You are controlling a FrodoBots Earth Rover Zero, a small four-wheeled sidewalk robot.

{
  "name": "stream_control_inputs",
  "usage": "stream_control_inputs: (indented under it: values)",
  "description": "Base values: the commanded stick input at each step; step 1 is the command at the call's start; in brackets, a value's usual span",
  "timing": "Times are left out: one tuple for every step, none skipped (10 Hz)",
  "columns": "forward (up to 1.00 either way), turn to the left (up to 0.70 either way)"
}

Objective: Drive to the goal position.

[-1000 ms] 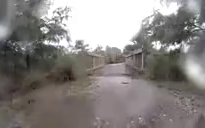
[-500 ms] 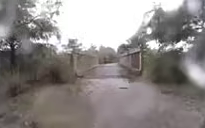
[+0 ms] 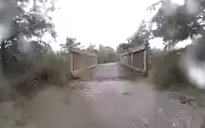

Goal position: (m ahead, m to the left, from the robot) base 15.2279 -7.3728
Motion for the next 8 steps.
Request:
stream_control_inputs:
  values:
    - [0.85,0.00]
    - [0.85,0.00]
    - [0.85,0.00]
    - [0.85,0.00]
    - [0.85,0.00]
    - [0.85,0.00]
    - [0.85,0.00]
    - [0.85,0.00]
